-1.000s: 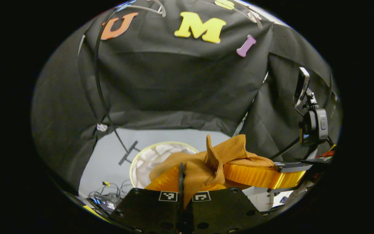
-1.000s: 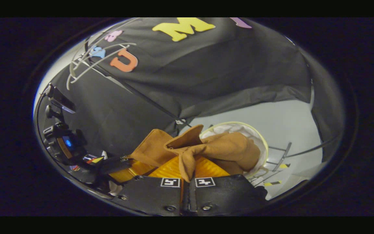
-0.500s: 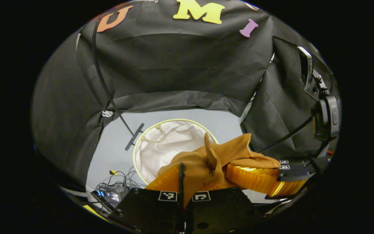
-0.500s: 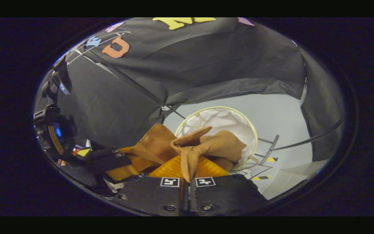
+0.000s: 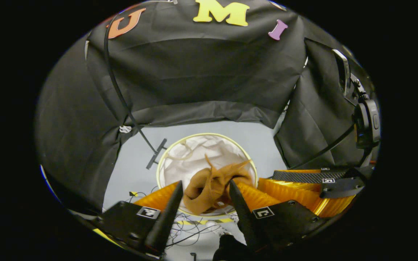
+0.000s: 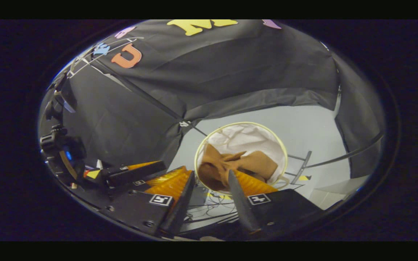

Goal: Grasp the clothes on the hanger with both hands and then place them into the laundry hamper below.

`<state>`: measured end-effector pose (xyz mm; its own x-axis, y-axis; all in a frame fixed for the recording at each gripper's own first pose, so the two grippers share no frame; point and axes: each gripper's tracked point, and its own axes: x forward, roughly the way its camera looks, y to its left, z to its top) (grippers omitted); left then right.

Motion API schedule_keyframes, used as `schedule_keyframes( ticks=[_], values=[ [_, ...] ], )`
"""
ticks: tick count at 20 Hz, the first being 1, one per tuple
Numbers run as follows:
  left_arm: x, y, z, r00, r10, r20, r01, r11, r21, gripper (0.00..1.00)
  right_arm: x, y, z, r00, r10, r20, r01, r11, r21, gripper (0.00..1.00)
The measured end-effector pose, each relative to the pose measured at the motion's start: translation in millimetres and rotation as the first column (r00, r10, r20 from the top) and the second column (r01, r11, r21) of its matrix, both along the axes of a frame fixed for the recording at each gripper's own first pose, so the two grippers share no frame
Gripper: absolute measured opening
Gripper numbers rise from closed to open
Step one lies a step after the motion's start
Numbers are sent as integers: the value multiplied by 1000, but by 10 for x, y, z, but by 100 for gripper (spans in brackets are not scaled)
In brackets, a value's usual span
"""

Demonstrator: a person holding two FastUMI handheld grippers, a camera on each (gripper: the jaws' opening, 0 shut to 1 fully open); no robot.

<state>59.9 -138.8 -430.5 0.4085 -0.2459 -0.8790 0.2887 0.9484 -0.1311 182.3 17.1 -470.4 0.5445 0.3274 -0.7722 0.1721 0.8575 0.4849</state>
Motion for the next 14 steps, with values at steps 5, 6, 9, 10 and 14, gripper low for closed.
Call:
schedule_keyframes(
  ticks=[5,6,9,10,14],
  values=[
    [-53,121,-76,999,33,-27,-33,999,-12,83,-11,-51,-39,1000,-11,7,11,999,-50,89],
    [-50,126,-87,999,34,-29,-34,999,-14,88,-8,-60,-40,1000,-8,8,8,998,-65,89],
    [-48,166,-47,999,30,-14,-30,1000,9,92,15,-80,23,1000,16,21,-14,994,-109,90],
    [-22,194,-8,999,36,-3,-36,999,20,93,23,-86,76,999,25,33,-20,992,-124,89],
    [241,368,346,990,64,125,-70,997,44,93,151,-122,472,990,73,119,-48,978,-205,90]
  ],
)
